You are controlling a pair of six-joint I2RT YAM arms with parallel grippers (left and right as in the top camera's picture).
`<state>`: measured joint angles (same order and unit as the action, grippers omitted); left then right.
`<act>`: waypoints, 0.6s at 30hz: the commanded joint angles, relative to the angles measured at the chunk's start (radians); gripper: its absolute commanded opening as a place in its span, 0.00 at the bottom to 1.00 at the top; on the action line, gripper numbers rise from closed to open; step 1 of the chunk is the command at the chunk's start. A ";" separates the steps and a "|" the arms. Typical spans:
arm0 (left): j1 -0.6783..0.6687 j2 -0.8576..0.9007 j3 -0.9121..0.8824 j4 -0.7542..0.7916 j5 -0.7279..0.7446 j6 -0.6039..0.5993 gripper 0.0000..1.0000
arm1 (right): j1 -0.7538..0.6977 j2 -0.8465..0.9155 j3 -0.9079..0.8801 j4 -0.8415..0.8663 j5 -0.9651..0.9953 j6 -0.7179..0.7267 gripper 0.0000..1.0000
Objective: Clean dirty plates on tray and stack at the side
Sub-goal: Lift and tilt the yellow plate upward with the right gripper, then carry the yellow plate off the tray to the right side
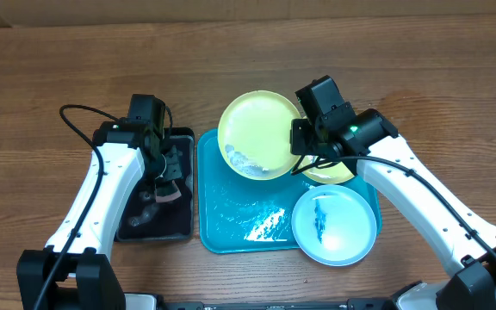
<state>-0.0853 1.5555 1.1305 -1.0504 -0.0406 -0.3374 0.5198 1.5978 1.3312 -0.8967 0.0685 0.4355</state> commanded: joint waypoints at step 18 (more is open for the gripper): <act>0.002 0.002 0.003 0.009 0.008 0.013 0.04 | 0.170 -0.018 0.016 -0.234 0.453 -0.076 0.04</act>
<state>-0.0853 1.5555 1.1305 -1.0458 -0.0406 -0.3374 0.6567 1.5978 1.3312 -1.1229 0.4011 0.3550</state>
